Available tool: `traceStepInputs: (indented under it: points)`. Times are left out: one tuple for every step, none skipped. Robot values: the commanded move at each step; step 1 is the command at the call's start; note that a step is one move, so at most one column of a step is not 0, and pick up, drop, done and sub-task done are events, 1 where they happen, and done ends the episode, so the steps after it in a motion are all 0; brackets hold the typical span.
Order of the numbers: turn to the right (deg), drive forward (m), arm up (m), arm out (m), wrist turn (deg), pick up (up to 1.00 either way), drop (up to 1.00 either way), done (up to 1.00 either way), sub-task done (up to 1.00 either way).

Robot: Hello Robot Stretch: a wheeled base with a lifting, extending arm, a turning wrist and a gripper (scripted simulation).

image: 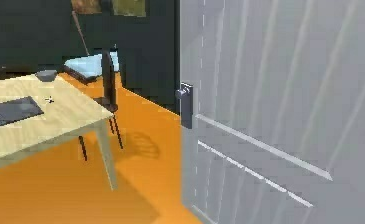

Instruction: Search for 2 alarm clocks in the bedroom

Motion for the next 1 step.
traceStepInputs:
  points:
    - [-45.0,0.0,0.0,0.0,0.0,0.0,0.0,0.0,0.0]
